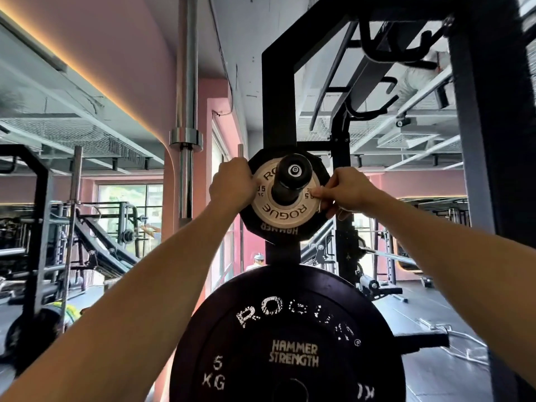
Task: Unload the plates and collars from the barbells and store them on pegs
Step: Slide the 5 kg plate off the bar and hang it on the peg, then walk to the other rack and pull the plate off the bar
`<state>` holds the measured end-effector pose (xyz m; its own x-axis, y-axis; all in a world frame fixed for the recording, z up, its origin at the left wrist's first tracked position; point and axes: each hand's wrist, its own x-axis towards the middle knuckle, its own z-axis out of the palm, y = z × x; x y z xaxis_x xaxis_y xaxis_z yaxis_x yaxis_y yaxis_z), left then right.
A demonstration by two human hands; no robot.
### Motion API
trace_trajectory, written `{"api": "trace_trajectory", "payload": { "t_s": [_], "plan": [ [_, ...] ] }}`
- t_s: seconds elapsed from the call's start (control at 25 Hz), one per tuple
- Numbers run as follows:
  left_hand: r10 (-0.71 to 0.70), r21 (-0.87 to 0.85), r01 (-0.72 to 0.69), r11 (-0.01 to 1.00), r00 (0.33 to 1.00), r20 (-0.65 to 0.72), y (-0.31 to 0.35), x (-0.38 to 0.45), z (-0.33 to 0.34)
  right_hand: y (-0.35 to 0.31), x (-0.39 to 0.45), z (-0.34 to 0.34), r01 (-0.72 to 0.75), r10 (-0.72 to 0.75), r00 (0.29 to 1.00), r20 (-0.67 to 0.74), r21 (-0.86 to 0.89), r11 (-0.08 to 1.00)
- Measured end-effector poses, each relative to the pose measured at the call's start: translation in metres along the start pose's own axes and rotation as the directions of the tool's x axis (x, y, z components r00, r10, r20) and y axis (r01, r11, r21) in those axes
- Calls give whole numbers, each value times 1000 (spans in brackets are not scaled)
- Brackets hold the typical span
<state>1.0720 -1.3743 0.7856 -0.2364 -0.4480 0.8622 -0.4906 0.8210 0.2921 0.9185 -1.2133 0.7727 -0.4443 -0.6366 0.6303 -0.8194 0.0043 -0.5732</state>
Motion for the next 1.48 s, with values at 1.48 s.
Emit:
{"api": "trace_trajectory", "payload": {
  "t_s": [1.48],
  "plan": [
    [172,-254,-68,965,-567,806,126,-865,73,212,-926,71,-951,979,-187,77,-262,-161]
  ]
}}
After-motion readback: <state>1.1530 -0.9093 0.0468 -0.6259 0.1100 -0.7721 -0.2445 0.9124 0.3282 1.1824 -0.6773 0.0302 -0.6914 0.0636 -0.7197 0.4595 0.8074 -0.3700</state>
